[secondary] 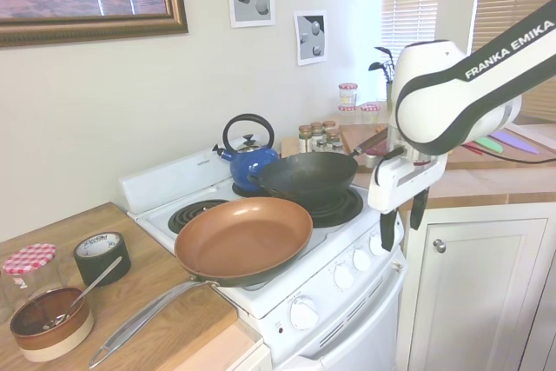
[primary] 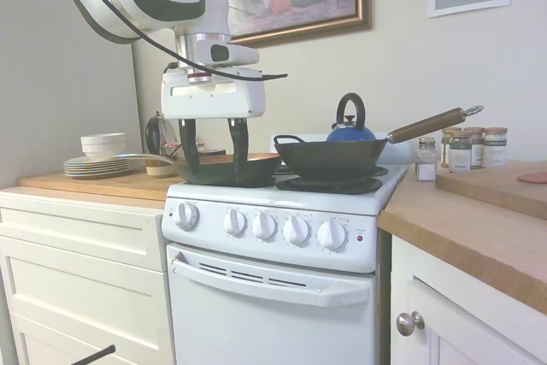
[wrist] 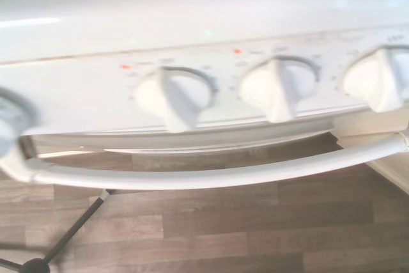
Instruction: Turn on the stove on the top right
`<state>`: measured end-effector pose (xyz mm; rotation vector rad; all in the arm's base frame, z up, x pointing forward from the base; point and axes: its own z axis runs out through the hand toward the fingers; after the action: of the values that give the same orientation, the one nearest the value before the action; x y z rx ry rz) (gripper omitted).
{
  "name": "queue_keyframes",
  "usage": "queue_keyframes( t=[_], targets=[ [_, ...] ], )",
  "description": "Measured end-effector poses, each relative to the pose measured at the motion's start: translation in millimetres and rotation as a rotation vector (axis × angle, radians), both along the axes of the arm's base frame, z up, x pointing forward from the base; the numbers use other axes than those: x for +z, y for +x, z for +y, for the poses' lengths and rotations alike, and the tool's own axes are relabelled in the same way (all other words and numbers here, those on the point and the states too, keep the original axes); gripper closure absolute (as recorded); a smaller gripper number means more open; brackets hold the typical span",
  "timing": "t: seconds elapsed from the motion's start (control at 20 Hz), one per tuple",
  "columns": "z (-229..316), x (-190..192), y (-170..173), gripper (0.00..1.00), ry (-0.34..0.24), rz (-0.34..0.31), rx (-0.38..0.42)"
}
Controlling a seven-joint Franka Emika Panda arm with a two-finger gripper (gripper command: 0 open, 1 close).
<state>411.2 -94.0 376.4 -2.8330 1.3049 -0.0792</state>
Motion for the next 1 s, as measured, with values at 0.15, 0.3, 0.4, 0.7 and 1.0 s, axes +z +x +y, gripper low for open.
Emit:
queue_keyframes(
  t=[0.15,0.3,0.4,0.7,1.0],
  targets=[
    [-8.4,-13.0,7.5,0.00,0.003,0.015,-0.005],
    [-18.5,-24.1,16.7,1.00,0.005,0.026,-0.015],
    [-23.2,-29.8,21.8,1.00,0.005,0.033,-0.020],
    [-27.7,-40.5,27.4,1.00,-0.007,0.033,-0.021],
    [-32.4,-46.2,28.6,1.00,-0.020,0.029,-0.025]
  ],
)
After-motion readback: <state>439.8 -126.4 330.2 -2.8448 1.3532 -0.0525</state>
